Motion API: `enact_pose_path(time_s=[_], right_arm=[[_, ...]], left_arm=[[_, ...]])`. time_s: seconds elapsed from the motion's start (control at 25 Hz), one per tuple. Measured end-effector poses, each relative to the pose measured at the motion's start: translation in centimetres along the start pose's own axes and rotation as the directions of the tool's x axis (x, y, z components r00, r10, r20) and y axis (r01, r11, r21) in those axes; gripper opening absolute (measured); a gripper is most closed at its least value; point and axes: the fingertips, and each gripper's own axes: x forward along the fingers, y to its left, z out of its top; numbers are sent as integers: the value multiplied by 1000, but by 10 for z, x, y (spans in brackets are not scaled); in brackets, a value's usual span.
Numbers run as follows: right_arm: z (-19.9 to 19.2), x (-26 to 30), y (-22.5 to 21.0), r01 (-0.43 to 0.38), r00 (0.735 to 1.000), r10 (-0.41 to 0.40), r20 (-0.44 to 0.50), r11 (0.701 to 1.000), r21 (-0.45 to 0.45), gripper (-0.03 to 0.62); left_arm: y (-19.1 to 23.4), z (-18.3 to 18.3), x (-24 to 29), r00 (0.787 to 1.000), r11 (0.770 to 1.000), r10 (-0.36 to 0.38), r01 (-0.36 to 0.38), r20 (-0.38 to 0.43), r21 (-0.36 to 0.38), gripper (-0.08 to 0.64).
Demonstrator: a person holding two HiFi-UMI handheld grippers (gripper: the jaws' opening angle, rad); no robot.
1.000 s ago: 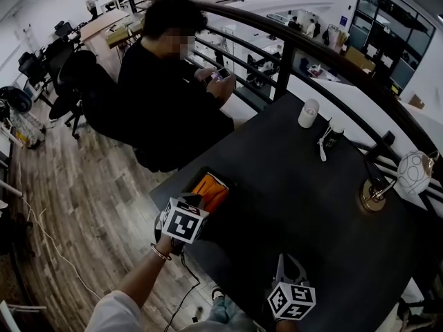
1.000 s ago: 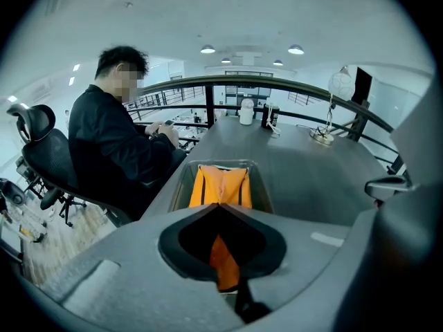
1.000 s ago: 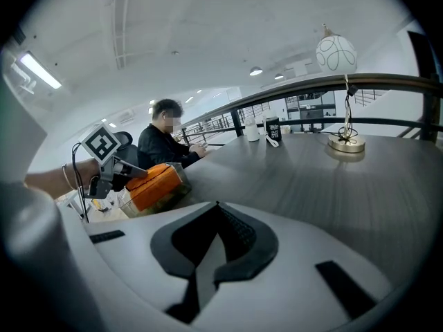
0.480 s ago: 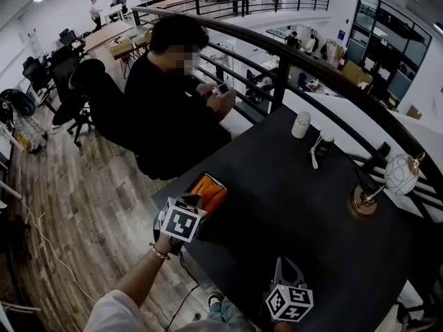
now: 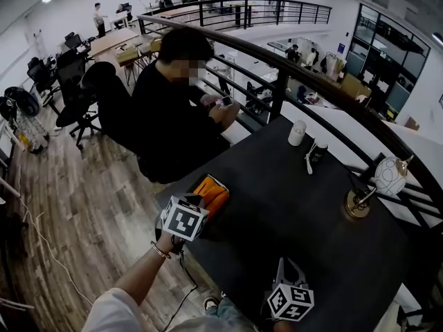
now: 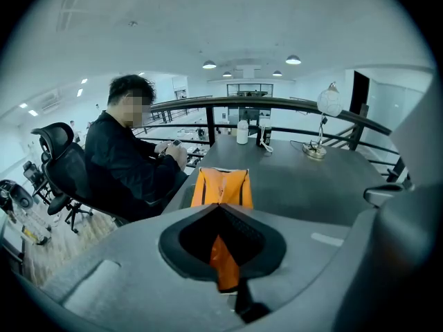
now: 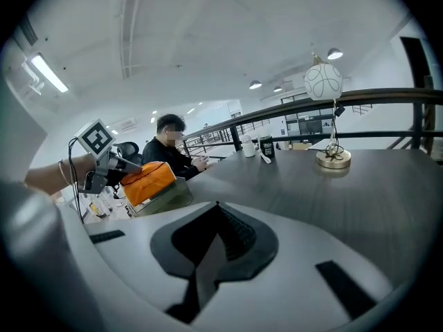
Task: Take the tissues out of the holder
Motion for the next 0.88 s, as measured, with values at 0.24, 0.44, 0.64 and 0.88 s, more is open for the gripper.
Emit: enact_pose_path(time_s=[0.24, 0.44, 0.64, 0.88], right_arm=[[6, -17, -2, 17, 999, -18, 27, 1000, 3, 6], [10, -29, -6, 33, 998, -33, 53, 999, 3, 6], [12, -40, -13, 58, 996, -59, 71, 998, 9, 6], [10, -54, -23, 84, 993, -85, 85, 996, 23, 6]], left_arm=[[-15, 4, -13, 1000, 1000, -20, 19, 23, 21, 12], [-30, 3, -18, 999, 998, -43, 41, 28, 37, 11], [-43, 1, -17, 998, 997, -65, 65, 23, 40, 12], [-66, 4, -10, 995, 994, -99, 97, 28, 55, 11]])
